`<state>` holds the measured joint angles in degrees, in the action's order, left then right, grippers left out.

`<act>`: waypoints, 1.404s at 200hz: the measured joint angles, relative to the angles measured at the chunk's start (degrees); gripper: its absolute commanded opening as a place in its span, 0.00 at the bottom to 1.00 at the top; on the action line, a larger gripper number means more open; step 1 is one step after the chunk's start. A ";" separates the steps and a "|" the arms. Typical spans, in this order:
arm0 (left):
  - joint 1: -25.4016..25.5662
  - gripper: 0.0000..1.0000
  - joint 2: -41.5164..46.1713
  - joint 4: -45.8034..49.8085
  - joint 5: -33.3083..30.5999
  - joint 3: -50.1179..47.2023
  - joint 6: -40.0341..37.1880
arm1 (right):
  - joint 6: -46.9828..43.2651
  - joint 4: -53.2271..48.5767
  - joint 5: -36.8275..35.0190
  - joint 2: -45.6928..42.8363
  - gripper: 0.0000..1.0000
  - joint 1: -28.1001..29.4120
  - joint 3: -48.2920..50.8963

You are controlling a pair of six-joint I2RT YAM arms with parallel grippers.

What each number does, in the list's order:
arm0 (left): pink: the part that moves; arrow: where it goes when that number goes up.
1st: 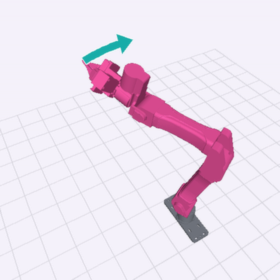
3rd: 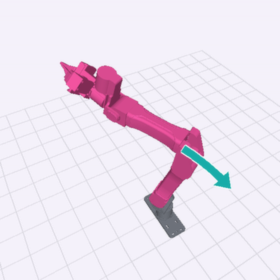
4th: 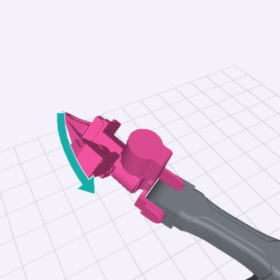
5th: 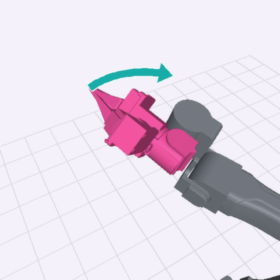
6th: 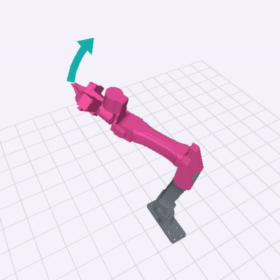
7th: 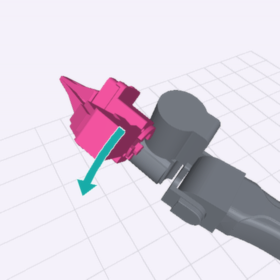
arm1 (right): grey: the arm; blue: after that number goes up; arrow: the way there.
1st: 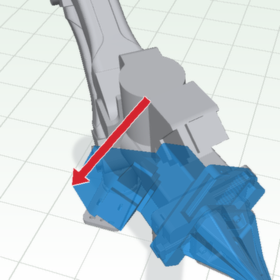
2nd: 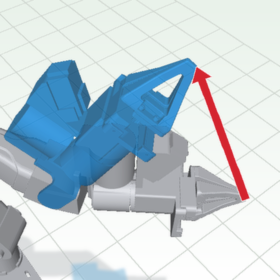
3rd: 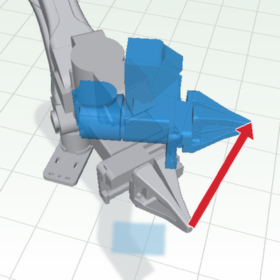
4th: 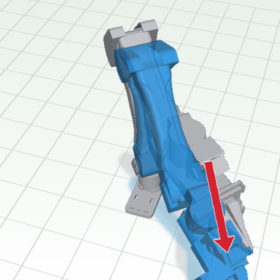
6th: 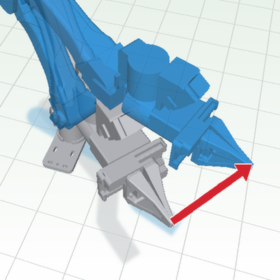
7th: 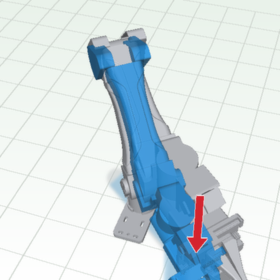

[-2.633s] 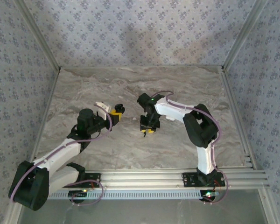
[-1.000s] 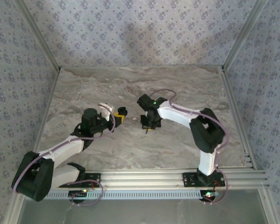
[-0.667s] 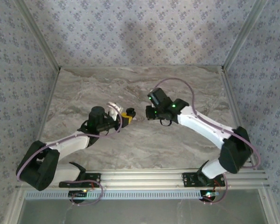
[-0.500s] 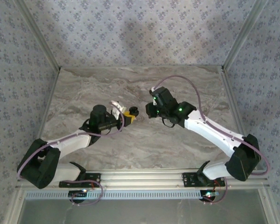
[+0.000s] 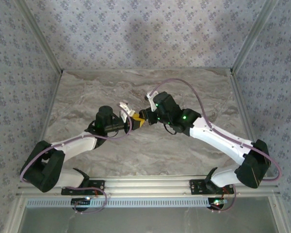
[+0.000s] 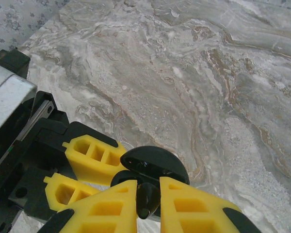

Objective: Insert wireless bluetooth earbuds into charging case

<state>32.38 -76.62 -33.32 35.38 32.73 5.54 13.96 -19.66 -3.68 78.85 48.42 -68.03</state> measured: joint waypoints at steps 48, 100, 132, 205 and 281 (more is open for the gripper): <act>0.17 0.14 0.00 -0.15 0.24 0.26 0.00 | -1.40 1.16 0.00 0.22 0.16 0.00 -0.09; 0.37 0.14 0.00 -0.17 0.44 0.42 0.04 | -1.66 2.40 0.09 0.98 0.16 0.11 -0.48; 0.42 0.14 0.00 -0.39 0.39 0.50 0.09 | -1.86 2.60 0.48 1.33 0.16 0.28 -0.50; 0.42 0.14 0.42 -0.37 0.17 0.50 0.09 | -2.89 1.86 0.28 1.44 0.16 0.96 -0.66; 0.44 0.14 0.87 -0.35 0.20 0.50 0.09 | -3.54 1.46 0.39 1.44 0.16 1.40 -0.90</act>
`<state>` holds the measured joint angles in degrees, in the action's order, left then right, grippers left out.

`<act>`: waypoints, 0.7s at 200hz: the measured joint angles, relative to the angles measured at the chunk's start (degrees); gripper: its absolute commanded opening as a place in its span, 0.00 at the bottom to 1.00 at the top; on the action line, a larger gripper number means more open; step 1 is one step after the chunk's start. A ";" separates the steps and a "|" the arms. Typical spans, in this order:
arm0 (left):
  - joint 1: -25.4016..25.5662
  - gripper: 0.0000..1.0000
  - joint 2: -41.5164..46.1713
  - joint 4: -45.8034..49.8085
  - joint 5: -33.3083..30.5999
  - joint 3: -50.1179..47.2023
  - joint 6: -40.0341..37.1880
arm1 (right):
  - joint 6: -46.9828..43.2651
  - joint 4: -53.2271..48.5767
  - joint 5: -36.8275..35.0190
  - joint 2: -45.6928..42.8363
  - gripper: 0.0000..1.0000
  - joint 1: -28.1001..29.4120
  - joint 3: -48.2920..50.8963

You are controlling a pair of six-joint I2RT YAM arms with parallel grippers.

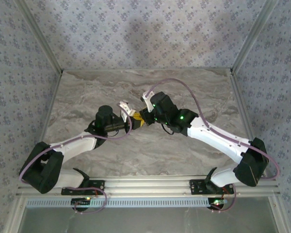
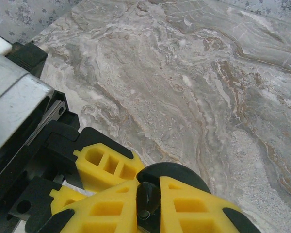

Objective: Insert wireless bluetooth earbuds into charging case

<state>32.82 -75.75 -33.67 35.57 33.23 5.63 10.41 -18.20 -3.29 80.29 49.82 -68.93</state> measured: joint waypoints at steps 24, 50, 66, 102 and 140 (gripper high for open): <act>0.00 0.14 0.00 0.00 0.02 0.00 0.00 | -0.39 -0.02 0.79 0.00 0.16 0.00 0.00; 0.00 0.14 0.02 0.02 0.02 0.00 0.00 | -0.63 -0.02 1.20 -0.04 0.16 -0.02 0.00; 0.11 0.14 0.11 0.11 0.02 0.00 0.00 | -0.72 -0.02 1.44 -0.04 0.16 -0.02 0.00; 0.20 0.14 0.33 0.59 0.02 0.00 -0.02 | -0.81 -0.44 1.05 -0.09 0.16 -0.02 0.00; 0.20 0.14 0.35 0.68 0.00 0.00 -0.24 | -0.83 -1.60 -0.22 -0.61 0.16 0.02 0.00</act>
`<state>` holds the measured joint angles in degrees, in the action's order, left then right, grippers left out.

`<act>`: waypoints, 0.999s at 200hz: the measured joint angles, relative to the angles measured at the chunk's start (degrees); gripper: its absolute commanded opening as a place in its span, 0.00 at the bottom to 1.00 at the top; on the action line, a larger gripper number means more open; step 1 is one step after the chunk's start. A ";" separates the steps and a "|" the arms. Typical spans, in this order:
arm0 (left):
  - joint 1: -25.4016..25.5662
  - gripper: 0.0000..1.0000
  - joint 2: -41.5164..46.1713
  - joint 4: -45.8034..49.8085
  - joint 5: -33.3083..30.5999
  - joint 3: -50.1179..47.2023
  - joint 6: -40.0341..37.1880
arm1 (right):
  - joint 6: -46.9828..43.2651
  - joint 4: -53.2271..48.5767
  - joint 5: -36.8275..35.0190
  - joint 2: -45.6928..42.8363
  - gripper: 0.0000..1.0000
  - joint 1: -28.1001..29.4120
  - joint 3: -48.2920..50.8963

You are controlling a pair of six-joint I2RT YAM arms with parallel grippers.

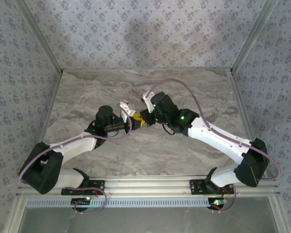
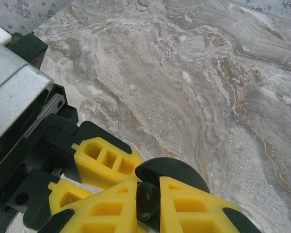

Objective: Insert wireless bluetooth earbuds into charging case

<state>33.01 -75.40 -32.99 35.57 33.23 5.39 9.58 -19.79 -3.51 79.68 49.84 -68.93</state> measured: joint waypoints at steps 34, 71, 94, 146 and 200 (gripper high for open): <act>0.00 0.14 0.39 0.31 -0.04 0.00 -0.22 | -0.04 -1.14 -1.14 -0.96 0.16 0.20 0.00; 0.00 0.14 0.42 0.44 -0.22 0.04 -0.44 | -0.24 -2.01 -1.90 -1.27 0.17 0.46 -0.02; 0.00 0.14 0.42 0.90 -0.22 0.04 -0.44 | -0.28 -2.73 -2.14 -1.25 0.16 0.70 -0.17; 0.00 0.14 1.03 1.92 -0.44 0.07 -0.44 | -1.11 -3.80 -2.34 -0.39 0.17 1.27 -1.20; 0.00 0.14 1.07 2.64 -0.57 0.07 -0.44 | -1.07 -4.07 -2.84 0.42 0.17 1.68 -1.44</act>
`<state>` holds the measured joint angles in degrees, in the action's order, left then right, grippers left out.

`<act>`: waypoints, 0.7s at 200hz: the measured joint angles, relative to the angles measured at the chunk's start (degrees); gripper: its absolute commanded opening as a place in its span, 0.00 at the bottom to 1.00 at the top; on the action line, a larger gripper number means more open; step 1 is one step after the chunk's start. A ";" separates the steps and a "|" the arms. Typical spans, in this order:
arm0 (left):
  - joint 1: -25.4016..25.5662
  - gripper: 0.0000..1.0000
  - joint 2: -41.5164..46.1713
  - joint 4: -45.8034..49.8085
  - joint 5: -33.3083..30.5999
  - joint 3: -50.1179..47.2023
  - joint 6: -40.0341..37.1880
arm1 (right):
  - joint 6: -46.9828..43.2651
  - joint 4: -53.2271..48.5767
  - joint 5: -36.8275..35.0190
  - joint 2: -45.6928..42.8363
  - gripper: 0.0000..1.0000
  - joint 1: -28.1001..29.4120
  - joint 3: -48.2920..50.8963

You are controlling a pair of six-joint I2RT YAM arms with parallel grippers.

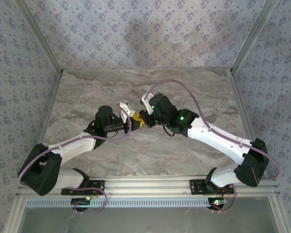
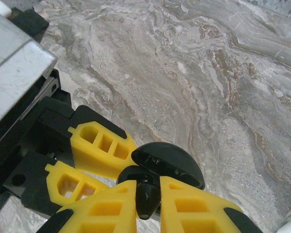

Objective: Insert wireless bluetooth earbuds into charging case

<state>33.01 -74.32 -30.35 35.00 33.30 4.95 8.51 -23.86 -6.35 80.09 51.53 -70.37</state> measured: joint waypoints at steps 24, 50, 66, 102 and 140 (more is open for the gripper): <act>0.00 0.14 0.00 0.33 -0.55 0.00 0.02 | 0.70 -0.87 -1.90 0.85 0.17 0.76 -0.63; 0.00 0.14 0.17 0.37 -1.22 0.00 0.00 | 2.89 -1.29 -2.95 1.25 0.17 1.20 -0.83; 0.00 0.14 0.68 0.33 -1.64 0.00 0.00 | 4.87 -1.36 -2.91 1.40 0.20 1.40 -0.83; 0.00 0.14 1.36 0.28 -2.25 0.00 0.00 | 8.59 -1.75 -2.58 1.44 0.33 1.44 -0.85; 0.00 0.14 1.73 0.09 -2.67 0.00 -0.02 | 11.26 -1.70 -0.04 0.22 0.47 0.15 -0.81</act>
<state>33.01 -72.60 -30.26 32.34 33.30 4.93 19.77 -25.56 -6.39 80.31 51.68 -71.18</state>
